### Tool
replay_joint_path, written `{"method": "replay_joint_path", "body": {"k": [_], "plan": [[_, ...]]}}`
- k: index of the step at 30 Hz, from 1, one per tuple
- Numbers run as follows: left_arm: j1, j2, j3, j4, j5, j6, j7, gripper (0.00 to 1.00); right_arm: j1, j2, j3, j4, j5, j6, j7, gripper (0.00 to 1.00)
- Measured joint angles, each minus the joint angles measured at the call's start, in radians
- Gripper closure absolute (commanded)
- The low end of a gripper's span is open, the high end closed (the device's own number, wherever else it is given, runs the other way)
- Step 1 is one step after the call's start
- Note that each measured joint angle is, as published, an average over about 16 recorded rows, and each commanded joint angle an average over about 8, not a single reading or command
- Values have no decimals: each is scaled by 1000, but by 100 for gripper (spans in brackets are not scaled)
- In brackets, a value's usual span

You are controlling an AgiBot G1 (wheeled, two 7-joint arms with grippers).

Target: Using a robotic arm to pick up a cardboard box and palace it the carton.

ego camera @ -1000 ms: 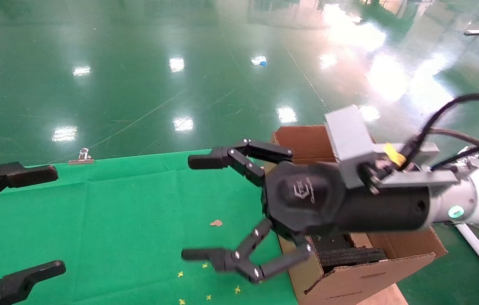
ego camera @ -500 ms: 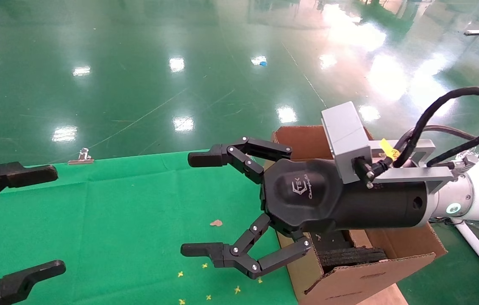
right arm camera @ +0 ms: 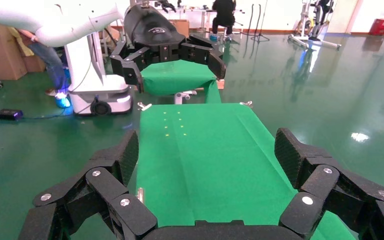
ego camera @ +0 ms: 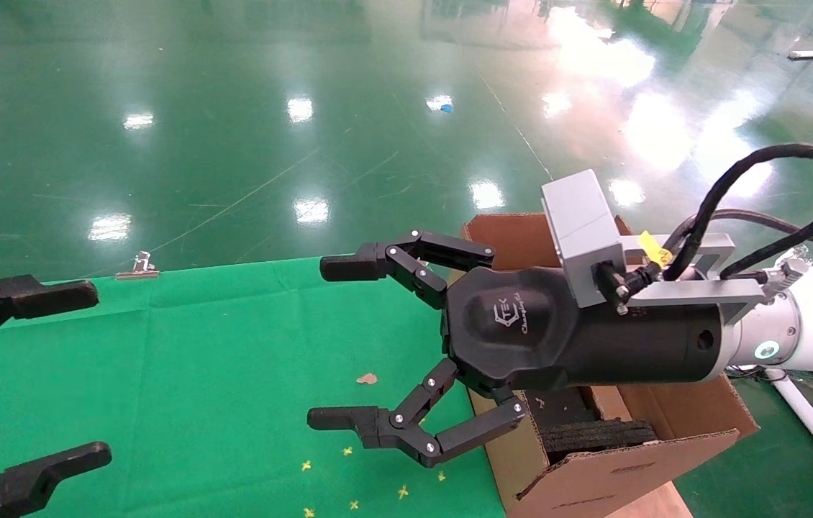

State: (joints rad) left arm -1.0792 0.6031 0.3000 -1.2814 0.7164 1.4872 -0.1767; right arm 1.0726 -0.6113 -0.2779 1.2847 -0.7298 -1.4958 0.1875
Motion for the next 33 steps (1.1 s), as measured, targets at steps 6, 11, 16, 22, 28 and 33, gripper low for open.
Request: {"method": "replay_joint_path", "body": {"k": [6, 11, 16, 22, 28, 33], "plan": [[0, 0, 0, 0, 0, 0, 0, 0, 2, 0, -2, -1, -1, 1, 0, 0], [0, 0, 0, 0, 0, 0, 0, 0, 3, 0, -4, -2, -1, 1, 1, 0], [0, 0, 0, 0, 0, 0, 0, 0, 4, 0, -4, -2, -1, 1, 1, 0], [0, 0, 0, 0, 0, 0, 0, 0, 5, 0, -5, -3, -2, 1, 1, 0], [0, 0, 0, 0, 0, 0, 0, 0, 5, 0, -5, -3, -2, 2, 1, 0], [0, 0, 0, 0, 0, 0, 0, 0, 5, 0, -6, -3, -2, 2, 1, 0]]}}
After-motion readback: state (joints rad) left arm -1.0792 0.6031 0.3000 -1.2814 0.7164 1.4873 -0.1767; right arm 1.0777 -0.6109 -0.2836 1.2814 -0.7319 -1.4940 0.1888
